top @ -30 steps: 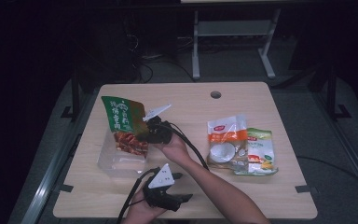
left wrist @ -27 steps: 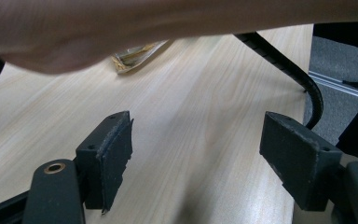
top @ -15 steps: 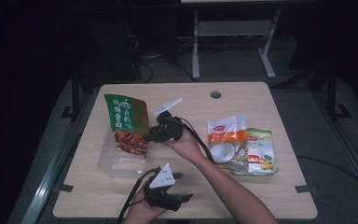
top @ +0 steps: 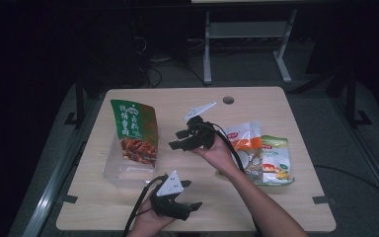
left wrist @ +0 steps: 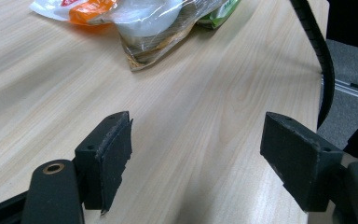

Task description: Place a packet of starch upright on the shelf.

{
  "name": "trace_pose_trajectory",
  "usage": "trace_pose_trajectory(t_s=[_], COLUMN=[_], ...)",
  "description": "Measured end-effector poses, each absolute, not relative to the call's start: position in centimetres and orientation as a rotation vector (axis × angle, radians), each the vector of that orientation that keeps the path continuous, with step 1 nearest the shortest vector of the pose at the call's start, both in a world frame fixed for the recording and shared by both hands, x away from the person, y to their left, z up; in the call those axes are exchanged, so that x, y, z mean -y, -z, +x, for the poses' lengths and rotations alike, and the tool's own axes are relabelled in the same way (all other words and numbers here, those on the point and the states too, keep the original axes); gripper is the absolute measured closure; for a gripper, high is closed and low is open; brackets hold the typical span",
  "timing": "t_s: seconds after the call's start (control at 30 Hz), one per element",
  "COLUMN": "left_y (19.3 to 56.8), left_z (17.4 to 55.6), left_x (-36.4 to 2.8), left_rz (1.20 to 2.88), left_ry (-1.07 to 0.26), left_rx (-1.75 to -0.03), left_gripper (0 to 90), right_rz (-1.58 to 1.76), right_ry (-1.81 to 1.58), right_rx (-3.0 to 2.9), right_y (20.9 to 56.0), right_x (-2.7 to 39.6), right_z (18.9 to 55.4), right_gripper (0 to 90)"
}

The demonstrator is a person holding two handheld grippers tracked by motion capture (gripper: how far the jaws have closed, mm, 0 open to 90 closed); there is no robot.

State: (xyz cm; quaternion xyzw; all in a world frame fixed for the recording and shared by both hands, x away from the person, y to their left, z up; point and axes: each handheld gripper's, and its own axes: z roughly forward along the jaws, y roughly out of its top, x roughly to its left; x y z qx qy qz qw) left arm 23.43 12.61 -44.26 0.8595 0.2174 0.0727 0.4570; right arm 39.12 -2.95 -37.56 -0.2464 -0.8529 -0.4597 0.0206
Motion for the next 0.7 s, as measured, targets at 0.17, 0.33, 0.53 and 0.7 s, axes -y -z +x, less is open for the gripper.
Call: trace_pose_trajectory(t_s=[0.17, 0.33, 0.53, 0.7], left_y=[44.3, 44.3, 44.4, 44.6], left_z=[23.6, 23.7, 24.0, 24.3], left_x=[-12.7, -12.6, -12.5, -12.4], left_rz=[2.127, 2.121, 2.126, 2.112], left_ry=[-0.184, -0.183, -0.176, -0.158], left_rx=[-0.534, -0.538, -0.55, -0.56], left_gripper=[24.4, 24.4, 24.6, 25.1], right_rz=[-0.807, -0.86, -0.957, -1.043], right_ry=[1.409, 1.392, 1.341, 1.332], right_rx=[2.663, 2.681, 2.708, 2.71], right_y=[37.5, 37.3, 37.2, 37.3], right_x=[5.1, 7.5, 11.0, 13.8], right_z=[38.8, 38.5, 38.0, 37.5], right_gripper=[43.4, 41.3, 38.8, 37.2])
